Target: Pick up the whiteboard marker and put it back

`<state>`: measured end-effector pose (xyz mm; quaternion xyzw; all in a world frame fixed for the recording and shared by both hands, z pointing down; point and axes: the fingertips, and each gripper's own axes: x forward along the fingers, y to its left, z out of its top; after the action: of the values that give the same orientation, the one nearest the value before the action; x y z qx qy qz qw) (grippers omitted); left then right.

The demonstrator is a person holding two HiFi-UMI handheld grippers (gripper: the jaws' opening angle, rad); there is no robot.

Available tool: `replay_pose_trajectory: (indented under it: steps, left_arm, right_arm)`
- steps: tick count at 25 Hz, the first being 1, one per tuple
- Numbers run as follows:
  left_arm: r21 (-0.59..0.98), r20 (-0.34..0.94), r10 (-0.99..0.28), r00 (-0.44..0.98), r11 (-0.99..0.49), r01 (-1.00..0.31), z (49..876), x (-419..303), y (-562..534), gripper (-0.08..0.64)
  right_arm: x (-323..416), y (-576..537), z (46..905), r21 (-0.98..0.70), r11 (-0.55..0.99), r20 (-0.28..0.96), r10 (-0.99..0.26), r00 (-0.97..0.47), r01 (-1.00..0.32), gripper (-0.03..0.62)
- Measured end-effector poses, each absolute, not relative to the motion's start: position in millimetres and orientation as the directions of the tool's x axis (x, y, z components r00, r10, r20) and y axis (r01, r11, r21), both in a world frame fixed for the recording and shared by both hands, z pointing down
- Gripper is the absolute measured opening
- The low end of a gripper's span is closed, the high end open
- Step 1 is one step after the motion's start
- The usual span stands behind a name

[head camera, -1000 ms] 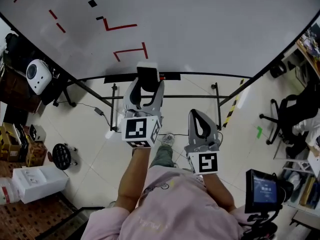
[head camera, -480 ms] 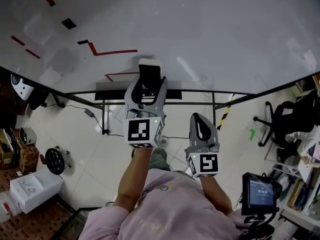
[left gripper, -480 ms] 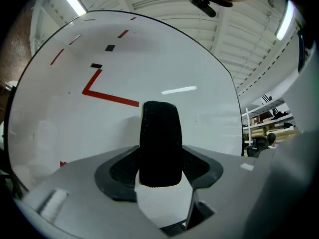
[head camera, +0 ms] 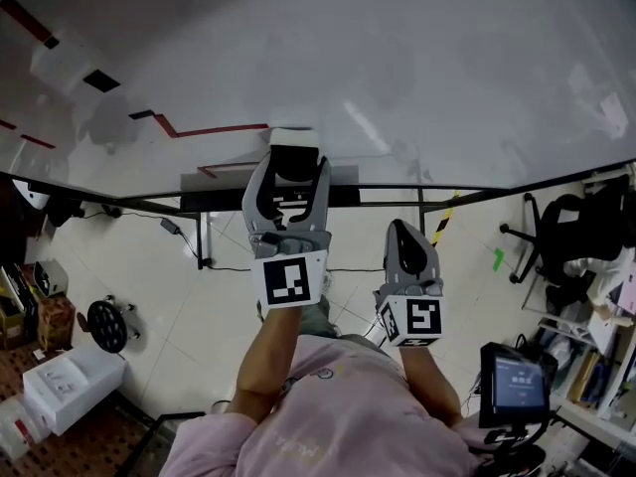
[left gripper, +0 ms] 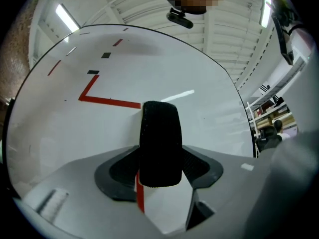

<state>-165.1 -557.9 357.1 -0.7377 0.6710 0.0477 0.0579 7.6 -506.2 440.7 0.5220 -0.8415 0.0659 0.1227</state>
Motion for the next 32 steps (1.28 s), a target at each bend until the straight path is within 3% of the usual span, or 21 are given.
replay_pose_trajectory:
  steps: [8,14,16,22,26,29,32]
  left_arm:
    - [-0.062,-0.097,-0.995,0.018,-0.012,-0.998,361.5,-164.4,-561.2,0.265]
    - [-0.004,-0.097,-0.995,-0.004,0.004,-1.0,361.4,-163.7,-559.7,0.265]
    - [0.004,-0.105,-0.994,-0.003,0.002,-1.0,360.4,-165.5,-558.3,0.298]
    - [0.027,-0.122,-0.992,-0.01,0.007,-1.0,355.6,-172.9,-537.8,0.308]
    - [0.051,-0.051,-0.999,0.006,-0.009,-0.999,366.9,-165.2,-501.8,0.307]
    - [0.078,0.008,-1.0,0.028,-0.027,-0.997,385.3,-148.5,-465.4,0.308]
    - [0.094,0.022,-0.998,0.054,-0.051,-0.994,385.3,-122.7,-409.9,0.307]
  right_arm:
    - [3.8,-499.8,443.3,0.032,0.452,0.29,-0.857,-0.425,-0.891,0.005]
    - [-2.8,-499.1,418.6,0.037,0.488,0.211,-0.857,-0.471,-0.872,0.005]
    - [-5.2,-497.8,418.8,0.035,0.496,0.212,-0.852,-0.479,-0.868,0.005]
    - [-10.8,-485.4,420.4,0.029,0.521,0.214,-0.837,-0.504,-0.853,0.005]
    - [2.7,-467.7,395.2,0.066,0.478,0.096,-0.877,-0.472,-0.876,0.006]
    - [9.3,-443.3,379.6,0.1,0.511,0.033,-0.859,-0.51,-0.854,0.103]
    - [23.1,-398.1,372.5,0.061,0.542,0.014,-0.84,-0.542,-0.838,0.129]
